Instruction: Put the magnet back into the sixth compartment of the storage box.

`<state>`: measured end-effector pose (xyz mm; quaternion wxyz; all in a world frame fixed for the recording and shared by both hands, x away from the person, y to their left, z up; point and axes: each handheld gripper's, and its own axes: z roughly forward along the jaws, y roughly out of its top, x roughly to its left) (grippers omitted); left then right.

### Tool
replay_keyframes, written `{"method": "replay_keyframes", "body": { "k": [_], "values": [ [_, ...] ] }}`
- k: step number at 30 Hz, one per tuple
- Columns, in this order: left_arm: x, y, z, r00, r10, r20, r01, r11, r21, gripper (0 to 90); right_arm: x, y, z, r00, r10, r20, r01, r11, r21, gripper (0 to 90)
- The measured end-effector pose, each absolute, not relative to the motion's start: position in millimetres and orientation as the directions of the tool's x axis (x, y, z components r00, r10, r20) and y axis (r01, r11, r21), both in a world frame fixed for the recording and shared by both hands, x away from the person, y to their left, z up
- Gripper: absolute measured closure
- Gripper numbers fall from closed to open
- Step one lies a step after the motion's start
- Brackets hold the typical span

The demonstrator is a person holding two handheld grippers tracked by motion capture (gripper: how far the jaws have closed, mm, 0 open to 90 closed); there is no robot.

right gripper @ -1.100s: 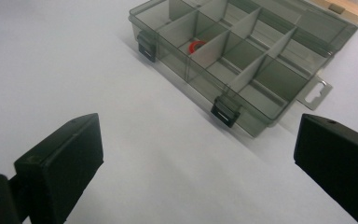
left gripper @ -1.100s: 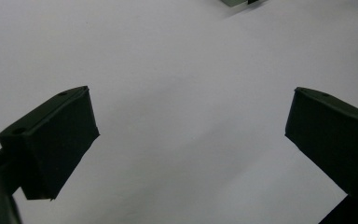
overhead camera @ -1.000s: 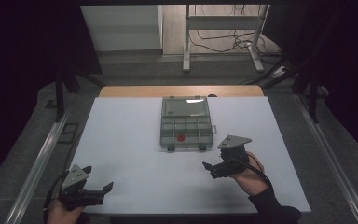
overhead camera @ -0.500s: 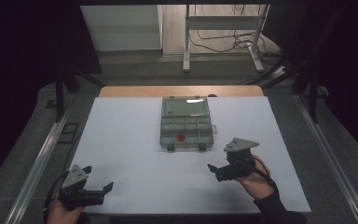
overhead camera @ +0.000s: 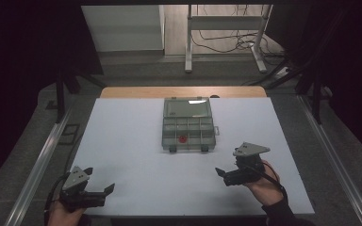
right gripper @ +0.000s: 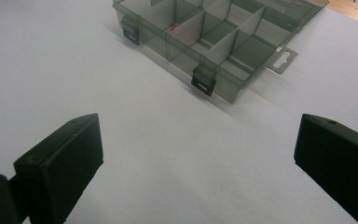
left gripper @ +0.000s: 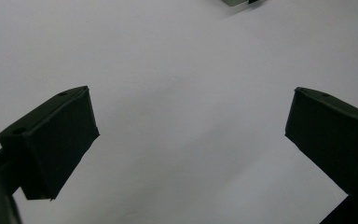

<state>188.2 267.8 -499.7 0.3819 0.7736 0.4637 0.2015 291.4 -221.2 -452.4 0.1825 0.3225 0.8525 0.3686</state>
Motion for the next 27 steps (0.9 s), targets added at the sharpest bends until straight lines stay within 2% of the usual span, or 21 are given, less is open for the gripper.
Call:
{"method": "replay_keyframes", "body": {
  "k": [27],
  "values": [
    [188.1,267.2,-499.8,0.487,0.872,-0.040,0.562,-0.278,0.779,2.5,278.6,-249.8,-458.9,-0.669,0.740,-0.067,0.455,0.479,0.751,0.5]
  ]
}}
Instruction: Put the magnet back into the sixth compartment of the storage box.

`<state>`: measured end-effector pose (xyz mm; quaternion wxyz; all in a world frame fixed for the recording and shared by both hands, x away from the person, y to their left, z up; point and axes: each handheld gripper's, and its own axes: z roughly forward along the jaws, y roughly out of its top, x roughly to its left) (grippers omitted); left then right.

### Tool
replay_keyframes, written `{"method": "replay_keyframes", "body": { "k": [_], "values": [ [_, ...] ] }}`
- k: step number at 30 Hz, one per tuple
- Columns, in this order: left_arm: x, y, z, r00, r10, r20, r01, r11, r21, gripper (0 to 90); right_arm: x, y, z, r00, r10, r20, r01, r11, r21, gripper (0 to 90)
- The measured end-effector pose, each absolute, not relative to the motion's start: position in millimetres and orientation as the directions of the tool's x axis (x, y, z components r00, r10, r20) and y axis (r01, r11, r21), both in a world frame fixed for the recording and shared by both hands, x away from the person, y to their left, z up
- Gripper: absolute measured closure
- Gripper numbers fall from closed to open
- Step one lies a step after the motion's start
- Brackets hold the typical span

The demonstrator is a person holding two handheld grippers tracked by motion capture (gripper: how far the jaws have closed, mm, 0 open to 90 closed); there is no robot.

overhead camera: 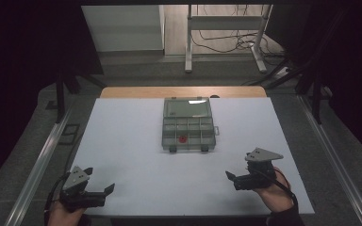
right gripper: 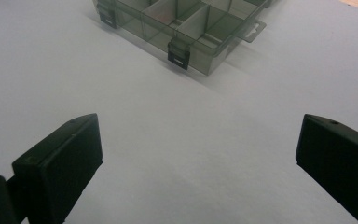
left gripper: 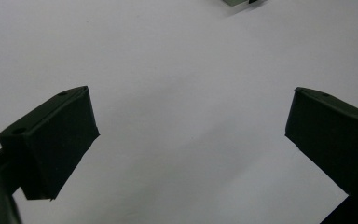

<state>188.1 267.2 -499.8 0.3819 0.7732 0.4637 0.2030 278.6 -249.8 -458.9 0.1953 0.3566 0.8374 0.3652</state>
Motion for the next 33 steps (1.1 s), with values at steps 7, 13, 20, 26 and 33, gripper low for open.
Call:
{"method": "replay_keyframes", "body": {
  "k": [7,13,20,26,33],
  "values": [
    [188.2,266.5,-500.0,0.489,0.872,-0.037,0.561,-0.282,0.778,2.5,274.1,-257.1,-460.8,-0.651,0.756,-0.074,0.463,0.472,0.751,0.4],
    [188.1,266.5,-499.9,0.488,0.872,-0.037,0.561,-0.281,0.779,2.5,271.1,-263.4,-462.4,-0.634,0.770,-0.072,0.470,0.457,0.755,0.3],
    [188.2,266.2,-499.9,0.489,0.871,-0.036,0.561,-0.283,0.778,2.5,266.8,-269.7,-462.1,-0.618,0.783,-0.072,0.474,0.444,0.761,0.2],
    [188.2,266.1,-500.0,0.490,0.871,-0.035,0.561,-0.284,0.778,2.5,262.7,-273.1,-462.4,-0.606,0.792,-0.072,0.481,0.437,0.760,0.2],
    [188.2,266.1,-499.9,0.489,0.872,-0.035,0.561,-0.284,0.777,2.5,258.8,-277.8,-463.6,-0.594,0.801,-0.073,0.487,0.430,0.761,0.2]
  ]
}}
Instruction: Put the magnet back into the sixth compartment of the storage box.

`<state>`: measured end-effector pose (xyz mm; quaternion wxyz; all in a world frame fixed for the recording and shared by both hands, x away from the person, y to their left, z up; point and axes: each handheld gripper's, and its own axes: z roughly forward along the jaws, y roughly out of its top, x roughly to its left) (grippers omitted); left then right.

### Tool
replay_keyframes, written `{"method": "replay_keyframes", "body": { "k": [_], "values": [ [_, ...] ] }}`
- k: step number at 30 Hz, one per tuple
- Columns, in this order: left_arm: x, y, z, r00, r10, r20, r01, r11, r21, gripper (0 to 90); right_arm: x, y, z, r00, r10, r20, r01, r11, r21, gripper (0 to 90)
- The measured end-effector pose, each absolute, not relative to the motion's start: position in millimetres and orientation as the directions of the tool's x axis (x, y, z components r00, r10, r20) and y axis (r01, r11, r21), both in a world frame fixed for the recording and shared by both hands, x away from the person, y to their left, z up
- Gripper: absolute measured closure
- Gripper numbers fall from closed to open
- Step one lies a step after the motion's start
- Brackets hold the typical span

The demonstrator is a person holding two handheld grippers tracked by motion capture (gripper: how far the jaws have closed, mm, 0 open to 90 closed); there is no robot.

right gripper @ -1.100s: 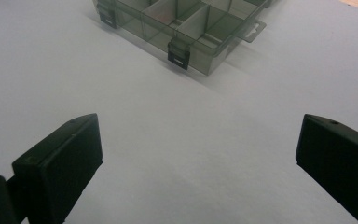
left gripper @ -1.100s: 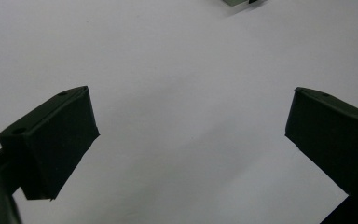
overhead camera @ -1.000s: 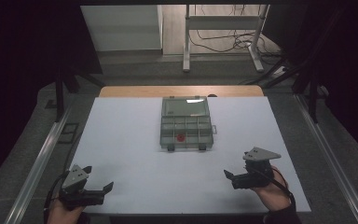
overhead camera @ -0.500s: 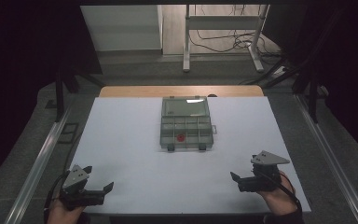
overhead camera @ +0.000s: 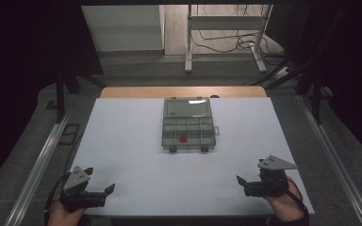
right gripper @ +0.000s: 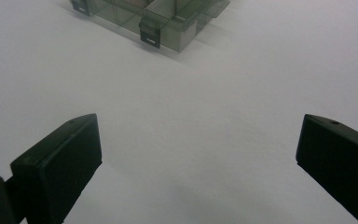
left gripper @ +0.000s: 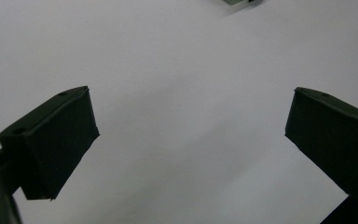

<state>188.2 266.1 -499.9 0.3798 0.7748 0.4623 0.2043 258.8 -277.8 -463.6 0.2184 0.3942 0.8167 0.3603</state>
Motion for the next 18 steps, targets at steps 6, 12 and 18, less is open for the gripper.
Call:
{"method": "replay_keyframes", "body": {
  "k": [6,12,18],
  "values": [
    [188.2,265.9,-499.8,0.490,0.871,-0.032,0.561,-0.286,0.777,2.5,255.2,-283.3,-464.3,-0.581,0.810,-0.076,0.491,0.423,0.761,0.2],
    [188.2,265.9,-499.9,0.490,0.871,-0.033,0.561,-0.286,0.777,2.5,250.8,-291.7,-466.1,-0.562,0.824,-0.078,0.500,0.414,0.761,0.2],
    [188.3,265.7,-499.9,0.489,0.872,-0.031,0.561,-0.287,0.776,2.5,246.9,-296.5,-467.0,-0.548,0.832,-0.083,0.506,0.409,0.759,0.3]
  ]
}}
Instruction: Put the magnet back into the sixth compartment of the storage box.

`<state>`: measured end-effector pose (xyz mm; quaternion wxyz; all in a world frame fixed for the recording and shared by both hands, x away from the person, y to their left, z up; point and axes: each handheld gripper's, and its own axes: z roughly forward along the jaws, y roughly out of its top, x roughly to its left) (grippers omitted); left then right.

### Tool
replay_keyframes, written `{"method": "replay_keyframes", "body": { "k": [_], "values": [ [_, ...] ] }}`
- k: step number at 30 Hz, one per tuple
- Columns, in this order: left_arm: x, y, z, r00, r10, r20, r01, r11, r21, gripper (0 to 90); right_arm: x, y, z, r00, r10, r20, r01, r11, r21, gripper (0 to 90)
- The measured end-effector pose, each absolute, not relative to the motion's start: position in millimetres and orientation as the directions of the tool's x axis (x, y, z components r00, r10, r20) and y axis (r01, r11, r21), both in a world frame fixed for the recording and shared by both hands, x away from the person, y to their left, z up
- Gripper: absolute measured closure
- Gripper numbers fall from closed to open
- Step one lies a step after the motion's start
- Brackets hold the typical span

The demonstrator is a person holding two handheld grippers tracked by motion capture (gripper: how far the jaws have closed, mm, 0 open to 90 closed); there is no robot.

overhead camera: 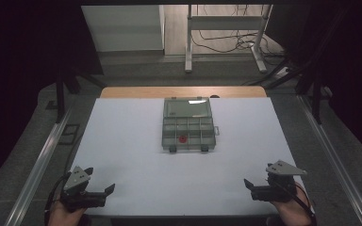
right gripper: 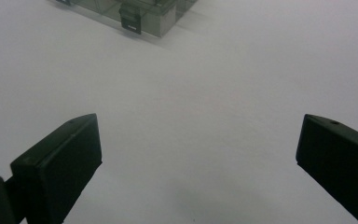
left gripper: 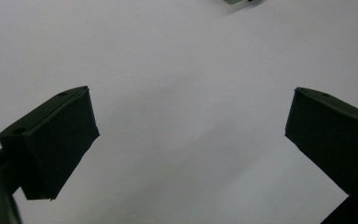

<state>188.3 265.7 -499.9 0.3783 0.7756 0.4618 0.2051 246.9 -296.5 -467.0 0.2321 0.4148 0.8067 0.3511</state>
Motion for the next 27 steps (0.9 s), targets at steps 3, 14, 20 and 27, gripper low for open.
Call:
{"method": "replay_keyframes", "body": {
  "k": [3,14,20,27],
  "values": [
    [188.3,265.8,-499.9,0.489,0.871,-0.032,0.561,-0.287,0.776,2.5,244.6,-298.5,-467.5,-0.545,0.834,-0.087,0.508,0.411,0.757,0.3],
    [188.4,265.8,-500.0,0.490,0.871,-0.032,0.562,-0.287,0.776,2.5,237.1,-307.1,-472.4,-0.511,0.854,-0.094,0.535,0.402,0.743,0.3],
    [188.3,265.8,-500.1,0.491,0.871,-0.032,0.561,-0.288,0.776,2.5,236.1,-310.5,-476.1,-0.497,0.862,-0.097,0.551,0.400,0.732,0.3],
    [188.7,265.4,-499.9,0.491,0.870,-0.030,0.560,-0.289,0.776,2.5,236.9,-310.3,-477.1,-0.492,0.864,-0.103,0.559,0.405,0.724,0.4]
  ]
}}
